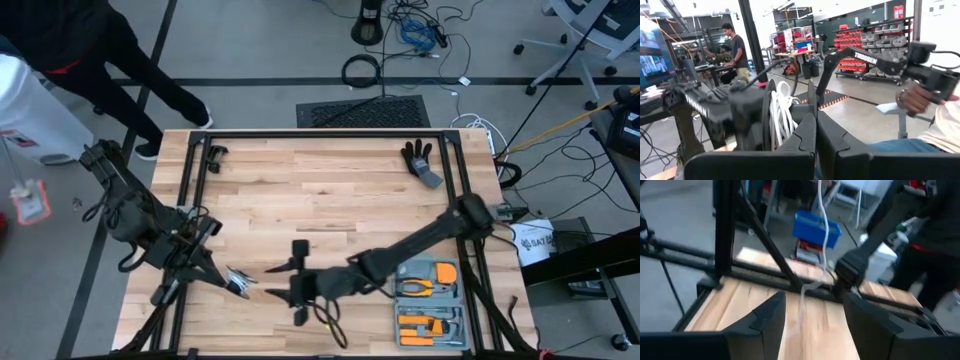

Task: Coil cords
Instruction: Coil the white cable wire onto the spool

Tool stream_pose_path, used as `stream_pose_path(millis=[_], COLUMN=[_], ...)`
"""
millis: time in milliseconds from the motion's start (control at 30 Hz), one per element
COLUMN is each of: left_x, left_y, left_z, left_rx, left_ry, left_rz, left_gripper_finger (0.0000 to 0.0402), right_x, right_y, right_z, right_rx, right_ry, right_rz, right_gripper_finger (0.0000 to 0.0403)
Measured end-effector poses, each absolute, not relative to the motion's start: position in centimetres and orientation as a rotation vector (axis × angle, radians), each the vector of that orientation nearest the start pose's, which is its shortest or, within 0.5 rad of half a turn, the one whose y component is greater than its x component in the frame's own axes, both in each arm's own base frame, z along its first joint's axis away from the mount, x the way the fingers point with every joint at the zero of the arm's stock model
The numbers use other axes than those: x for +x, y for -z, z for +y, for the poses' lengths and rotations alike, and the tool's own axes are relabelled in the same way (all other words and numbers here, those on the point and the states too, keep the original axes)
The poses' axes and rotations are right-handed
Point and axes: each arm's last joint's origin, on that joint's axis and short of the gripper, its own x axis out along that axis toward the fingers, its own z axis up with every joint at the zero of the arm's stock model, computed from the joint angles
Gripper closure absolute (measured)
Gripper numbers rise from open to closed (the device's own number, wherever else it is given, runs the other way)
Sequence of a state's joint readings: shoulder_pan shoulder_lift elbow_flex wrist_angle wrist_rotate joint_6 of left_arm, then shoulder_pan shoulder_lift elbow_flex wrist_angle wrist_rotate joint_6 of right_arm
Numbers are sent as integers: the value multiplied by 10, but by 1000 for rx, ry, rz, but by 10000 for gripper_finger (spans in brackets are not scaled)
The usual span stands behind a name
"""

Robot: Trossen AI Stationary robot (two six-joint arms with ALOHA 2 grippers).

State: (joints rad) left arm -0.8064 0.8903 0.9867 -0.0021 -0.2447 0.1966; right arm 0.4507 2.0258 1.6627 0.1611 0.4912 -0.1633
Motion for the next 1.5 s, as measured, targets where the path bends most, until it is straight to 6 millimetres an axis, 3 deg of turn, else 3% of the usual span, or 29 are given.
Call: stream_pose_path(millis=[267, 533, 1100, 1500], left_x=[142, 144, 145, 168], left_y=[-398, -394, -395, -394], left_z=[-138, -143, -144, -151], left_rx=[140, 128, 148, 152], left_ry=[562, 633, 632, 568], left_rz=[-132, -113, -135, -198], left_gripper_finger=[400, 400, 400, 400], right_x=[467, 474, 487, 498], right_y=[-262, -265, -267, -255], right_z=[187, 172, 133, 135], right_rx=[-229, -219, -163, -151], right_ry=[-88, -193, -239, -291], right_rz=[24, -30, -50, -64], right_gripper_finger=[216, 216, 216, 216])
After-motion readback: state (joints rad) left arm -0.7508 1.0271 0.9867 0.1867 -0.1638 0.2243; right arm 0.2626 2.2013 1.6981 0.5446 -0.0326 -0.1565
